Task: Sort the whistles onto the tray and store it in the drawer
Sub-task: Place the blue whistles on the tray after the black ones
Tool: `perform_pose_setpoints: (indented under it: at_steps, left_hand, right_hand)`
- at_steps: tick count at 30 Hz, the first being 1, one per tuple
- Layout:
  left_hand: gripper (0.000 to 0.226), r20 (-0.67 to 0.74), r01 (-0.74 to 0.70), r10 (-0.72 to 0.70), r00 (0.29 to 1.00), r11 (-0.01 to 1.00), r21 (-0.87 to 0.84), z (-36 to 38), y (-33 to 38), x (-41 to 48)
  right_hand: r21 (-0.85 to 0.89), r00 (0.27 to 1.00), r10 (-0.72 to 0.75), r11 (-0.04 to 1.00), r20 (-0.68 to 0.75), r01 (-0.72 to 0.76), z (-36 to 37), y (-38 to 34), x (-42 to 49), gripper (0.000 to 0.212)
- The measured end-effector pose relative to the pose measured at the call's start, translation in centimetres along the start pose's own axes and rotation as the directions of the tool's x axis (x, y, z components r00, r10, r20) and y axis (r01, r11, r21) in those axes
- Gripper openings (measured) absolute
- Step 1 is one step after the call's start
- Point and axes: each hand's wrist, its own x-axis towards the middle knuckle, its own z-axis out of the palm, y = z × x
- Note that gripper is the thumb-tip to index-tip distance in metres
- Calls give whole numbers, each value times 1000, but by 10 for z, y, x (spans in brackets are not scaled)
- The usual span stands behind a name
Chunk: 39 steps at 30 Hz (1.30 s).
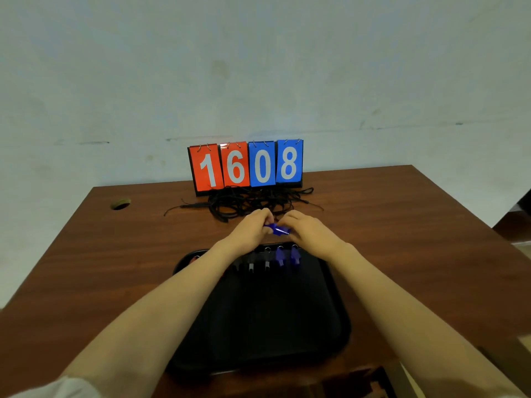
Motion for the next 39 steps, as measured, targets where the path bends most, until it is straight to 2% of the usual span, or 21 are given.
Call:
perform_pose_setpoints:
  at_steps: [2,4,6,9,12,15,19,22,29,35,39]
  left_hand:
    - [14,-16,-11,11,1000,1000,-3,2,11,-6]
    - [28,-65,-13,13,998,1000,14,6,19,-13]
    - [42,-93,1,11,996,991,132,11,25,-21]
    - [44,-58,12,11,998,924,382,22,25,-36]
    - [43,9,-23,21,1000,883,468,39,22,-46]
    - [48,77,-84,53,996,861,502,58,20,-51]
    - [55,146,-125,57,988,846,518,76,22,-51]
    - [59,134,-132,71,988,842,523,85,21,-50]
    - [55,141,-143,78,987,830,539,89,18,-49]
    - [54,162,-139,62,985,839,526,86,23,-50]
    - [55,179,-143,55,982,835,532,82,29,-52]
  right_hand:
    - [-12,1000,15,1000,-10,-15,-4,-1,-11,32]
    - [9,996,75,997,-50,-75,-4,0,-22,32]
    - [70,975,188,981,-115,-181,-2,4,-34,32]
    - [208,906,395,909,-154,-361,5,11,-50,31]
    - [295,830,551,810,-87,-507,18,15,-60,31]
    - [340,771,637,723,8,-601,34,21,-66,28]
    - [306,738,675,702,2,-643,50,25,-66,30]
    - [307,720,694,685,-2,-660,56,23,-64,32]
    - [300,740,672,707,-2,-641,66,23,-63,33]
    - [350,727,687,681,0,-643,65,22,-66,30]
    - [349,724,690,675,12,-650,63,20,-70,36]
